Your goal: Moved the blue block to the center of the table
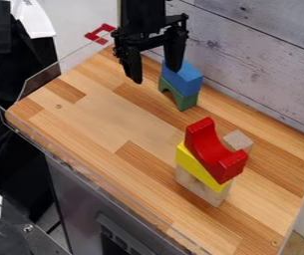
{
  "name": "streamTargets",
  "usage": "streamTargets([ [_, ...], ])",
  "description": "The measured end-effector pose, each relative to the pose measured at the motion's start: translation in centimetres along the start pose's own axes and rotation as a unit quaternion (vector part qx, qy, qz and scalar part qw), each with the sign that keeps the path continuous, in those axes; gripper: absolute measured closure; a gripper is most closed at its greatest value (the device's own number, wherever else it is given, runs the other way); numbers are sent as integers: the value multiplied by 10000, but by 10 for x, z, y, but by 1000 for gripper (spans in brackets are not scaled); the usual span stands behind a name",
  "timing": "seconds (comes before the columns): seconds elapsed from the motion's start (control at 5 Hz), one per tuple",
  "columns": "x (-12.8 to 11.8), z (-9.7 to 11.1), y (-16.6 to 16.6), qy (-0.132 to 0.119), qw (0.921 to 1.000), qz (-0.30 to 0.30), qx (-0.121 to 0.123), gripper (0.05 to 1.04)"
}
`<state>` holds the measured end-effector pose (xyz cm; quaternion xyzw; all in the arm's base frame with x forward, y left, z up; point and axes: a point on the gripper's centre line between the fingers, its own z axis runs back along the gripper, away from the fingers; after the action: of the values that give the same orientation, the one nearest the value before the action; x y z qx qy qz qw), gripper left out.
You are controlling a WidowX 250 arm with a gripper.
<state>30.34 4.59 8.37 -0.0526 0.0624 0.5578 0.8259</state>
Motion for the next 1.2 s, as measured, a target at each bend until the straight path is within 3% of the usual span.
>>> streamTargets([
  [0.2,-2,-11,3,119,9998,16,160,83],
  [0.4,3,-3,-8,135,9998,-131,51,83],
  [0.8,15,25,-29,-294,9992,-232,-129,83],
  [1.2,22,4,-69,-205,9980,-588,80,83],
])
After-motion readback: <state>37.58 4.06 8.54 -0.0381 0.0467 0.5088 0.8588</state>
